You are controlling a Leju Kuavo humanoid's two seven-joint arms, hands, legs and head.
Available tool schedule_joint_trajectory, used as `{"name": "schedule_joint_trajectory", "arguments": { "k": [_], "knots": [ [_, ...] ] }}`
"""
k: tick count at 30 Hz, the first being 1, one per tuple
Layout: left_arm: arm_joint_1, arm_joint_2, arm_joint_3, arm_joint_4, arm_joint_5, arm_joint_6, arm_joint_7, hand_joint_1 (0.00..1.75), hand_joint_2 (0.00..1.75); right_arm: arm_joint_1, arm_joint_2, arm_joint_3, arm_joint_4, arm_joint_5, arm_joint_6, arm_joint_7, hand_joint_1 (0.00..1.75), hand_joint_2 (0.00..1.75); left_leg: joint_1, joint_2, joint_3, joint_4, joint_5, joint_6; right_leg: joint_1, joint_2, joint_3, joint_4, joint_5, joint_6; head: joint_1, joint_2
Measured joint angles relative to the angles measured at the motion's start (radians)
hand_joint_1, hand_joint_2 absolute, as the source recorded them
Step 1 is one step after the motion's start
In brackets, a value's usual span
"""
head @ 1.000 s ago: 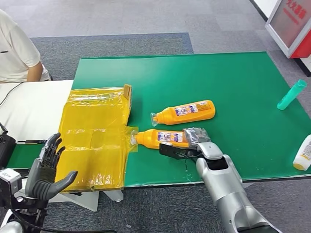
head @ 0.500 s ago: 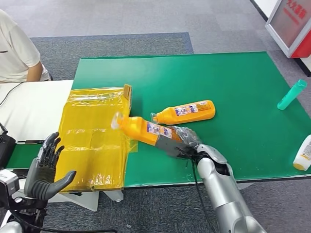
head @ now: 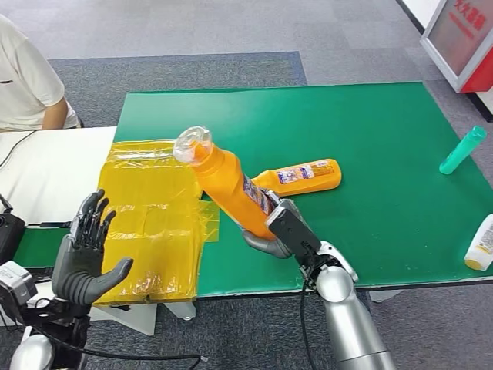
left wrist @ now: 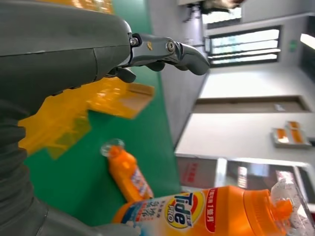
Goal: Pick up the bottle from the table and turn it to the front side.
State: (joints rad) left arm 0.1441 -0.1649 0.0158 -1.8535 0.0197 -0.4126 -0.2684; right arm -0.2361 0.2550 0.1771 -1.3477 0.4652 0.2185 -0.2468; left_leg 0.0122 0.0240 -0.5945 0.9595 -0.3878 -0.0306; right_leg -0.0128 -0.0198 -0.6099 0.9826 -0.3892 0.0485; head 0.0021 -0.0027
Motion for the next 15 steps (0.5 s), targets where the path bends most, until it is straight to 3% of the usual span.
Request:
{"name": "schedule_joint_trajectory", "arguments": {
  "k": [5, 9, 13, 15],
  "knots": [
    [-0.076, -0.002, -0.107, -0.050, 0.042, 0.014, 0.064, 0.00, 1.75, 0.038, -0.002, 0.090, -0.130, -0.036, -0.082, 0.006, 1.75, 1.75, 0.000, 0.000, 0.000, 0.000, 0.000, 0.000, 0.000, 0.000, 0.000, 0.000, 0.000, 0.000, 0.000, 0.000],
    [-0.087, -0.002, -0.125, -0.054, 0.046, 0.018, 0.070, 0.00, 1.75, 0.043, -0.002, 0.105, -0.142, -0.038, -0.092, 0.003, 1.75, 1.75, 0.000, 0.000, 0.000, 0.000, 0.000, 0.000, 0.000, 0.000, 0.000, 0.000, 0.000, 0.000, 0.000, 0.000],
    [-0.213, -0.016, -0.302, -0.040, 0.097, 0.040, 0.140, 0.00, 1.75, 0.082, -0.015, 0.252, -0.197, 0.039, -0.210, -0.049, 1.75, 1.75, 0.000, 0.000, 0.000, 0.000, 0.000, 0.000, 0.000, 0.000, 0.000, 0.000, 0.000, 0.000, 0.000, 0.000],
    [-0.243, -0.021, -0.348, -0.028, 0.078, 0.050, 0.147, 0.00, 1.75, 0.084, -0.018, 0.276, -0.199, 0.046, -0.227, -0.052, 1.75, 1.75, 0.000, 0.000, 0.000, 0.000, 0.000, 0.000, 0.000, 0.000, 0.000, 0.000, 0.000, 0.000, 0.000, 0.000]
  ]
}}
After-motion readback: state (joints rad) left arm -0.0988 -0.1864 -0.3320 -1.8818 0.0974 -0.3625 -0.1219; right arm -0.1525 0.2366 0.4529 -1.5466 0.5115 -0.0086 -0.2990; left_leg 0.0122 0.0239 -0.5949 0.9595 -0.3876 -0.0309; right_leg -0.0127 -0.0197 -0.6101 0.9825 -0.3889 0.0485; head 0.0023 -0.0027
